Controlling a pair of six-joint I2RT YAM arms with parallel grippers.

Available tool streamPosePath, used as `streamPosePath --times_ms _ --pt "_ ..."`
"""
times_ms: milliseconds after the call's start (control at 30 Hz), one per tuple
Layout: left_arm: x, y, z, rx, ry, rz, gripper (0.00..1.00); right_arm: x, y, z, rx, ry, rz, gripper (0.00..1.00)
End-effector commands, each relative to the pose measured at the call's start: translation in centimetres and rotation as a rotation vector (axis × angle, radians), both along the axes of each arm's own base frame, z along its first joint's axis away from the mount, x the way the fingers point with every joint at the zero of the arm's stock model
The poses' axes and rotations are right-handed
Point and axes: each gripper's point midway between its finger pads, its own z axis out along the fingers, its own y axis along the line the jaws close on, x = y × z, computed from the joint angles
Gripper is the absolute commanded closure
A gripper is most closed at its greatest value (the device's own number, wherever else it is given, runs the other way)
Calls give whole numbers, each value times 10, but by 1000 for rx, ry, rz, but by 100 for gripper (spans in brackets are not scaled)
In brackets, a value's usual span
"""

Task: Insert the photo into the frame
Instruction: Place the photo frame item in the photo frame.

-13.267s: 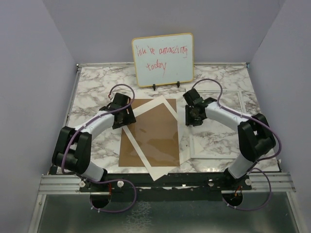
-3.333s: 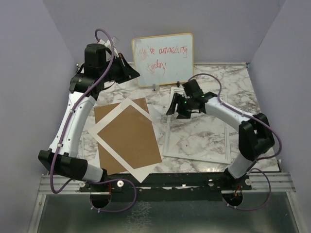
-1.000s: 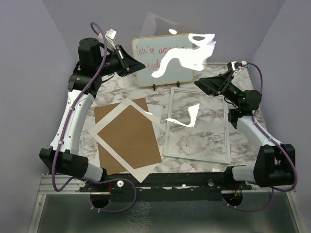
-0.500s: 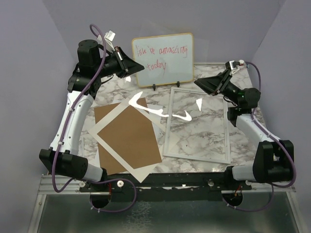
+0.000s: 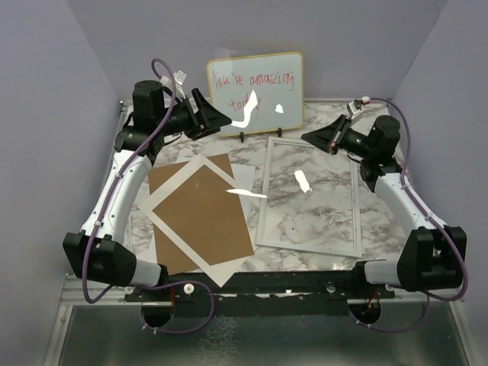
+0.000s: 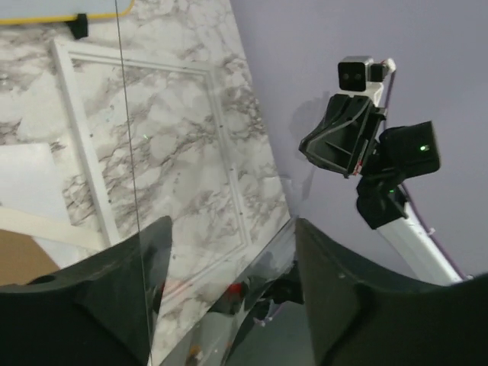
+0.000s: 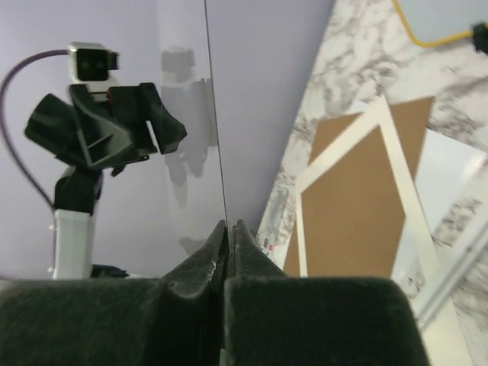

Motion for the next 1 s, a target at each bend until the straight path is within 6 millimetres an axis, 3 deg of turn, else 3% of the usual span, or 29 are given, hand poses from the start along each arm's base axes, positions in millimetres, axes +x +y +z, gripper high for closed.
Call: streamPosePath --times_ms 0,200,400,500,700,900,967 --pt "3 13 -42 113 28 62 25 -7 -18 -68 -220 155 -73 99" --pt "6 25 -127 268 171 83 6 -23 -58 -150 -404 424 -128 99" --pt "2 11 -180 381 257 40 3 -44 -91 -201 -586 585 -175 99" --pt "1 -2 -205 432 285 13 4 -42 -108 -212 -677 569 -247 99" --pt "6 -39 -244 461 319 -61 12 -26 -119 -216 -708 498 -332 99" --pt "25 -52 -272 511 323 -52 20 -19 -142 -225 -803 503 -441 99" --pt "29 -58 -285 526 302 -76 30 -24 -147 -237 -842 542 -433 99"
